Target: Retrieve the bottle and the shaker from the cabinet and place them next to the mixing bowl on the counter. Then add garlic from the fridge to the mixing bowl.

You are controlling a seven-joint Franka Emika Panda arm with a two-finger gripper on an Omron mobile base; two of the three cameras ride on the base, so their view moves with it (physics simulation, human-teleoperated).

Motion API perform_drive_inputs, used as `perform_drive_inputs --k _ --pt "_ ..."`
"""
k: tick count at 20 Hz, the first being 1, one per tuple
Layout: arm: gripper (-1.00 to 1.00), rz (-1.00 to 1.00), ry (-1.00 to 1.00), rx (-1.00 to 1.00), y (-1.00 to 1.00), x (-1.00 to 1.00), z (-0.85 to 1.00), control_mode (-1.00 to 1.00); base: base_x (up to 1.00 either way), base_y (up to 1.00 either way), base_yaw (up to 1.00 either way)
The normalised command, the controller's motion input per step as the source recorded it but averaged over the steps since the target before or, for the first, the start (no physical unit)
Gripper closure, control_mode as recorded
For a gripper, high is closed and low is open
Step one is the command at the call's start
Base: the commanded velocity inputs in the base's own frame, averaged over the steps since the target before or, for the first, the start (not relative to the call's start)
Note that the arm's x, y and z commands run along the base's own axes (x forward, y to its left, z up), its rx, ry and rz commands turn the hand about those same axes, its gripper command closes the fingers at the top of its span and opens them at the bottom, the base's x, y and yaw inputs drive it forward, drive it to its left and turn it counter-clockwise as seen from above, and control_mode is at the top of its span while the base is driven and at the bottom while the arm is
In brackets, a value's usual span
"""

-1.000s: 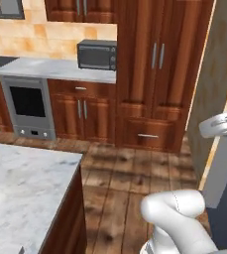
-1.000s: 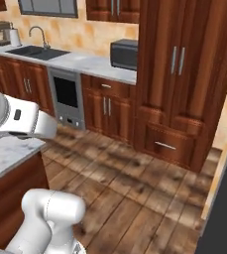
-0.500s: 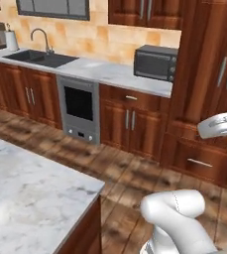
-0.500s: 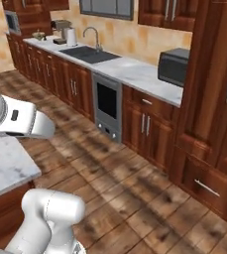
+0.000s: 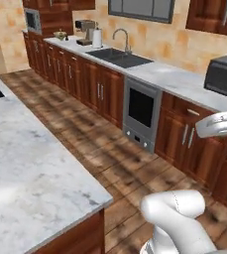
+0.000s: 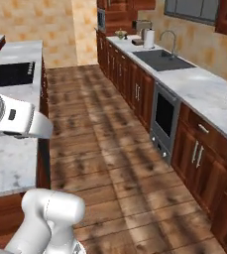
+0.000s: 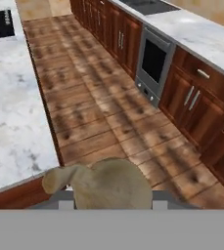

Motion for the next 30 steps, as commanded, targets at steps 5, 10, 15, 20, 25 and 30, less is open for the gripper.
perform_drive_inputs --k 5,10,15,20,25,30 --pt "1.00 0.00 0.00 0.00 0.00 0.00 0.00 1.00 1.00 -0.40 0.69" --pt "1.00 0.00 0.00 0.00 0.00 0.00 0.00 1.00 0.85 -0.90 0.40" --pt "1.00 0.00 0.00 0.00 0.00 0.00 0.00 1.00 0.81 -1.00 0.15" --pt "1.00 0.00 0.00 0.00 0.00 0.00 0.00 1.00 1.00 -0.48 -0.02" --pt "1.00 0.00 0.00 0.00 0.00 0.00 0.00 1.00 1.00 0.00 -0.09" --pt "1.00 0.00 0.00 0.00 0.00 0.00 0.00 1.00 1.00 0.00 -0.07"
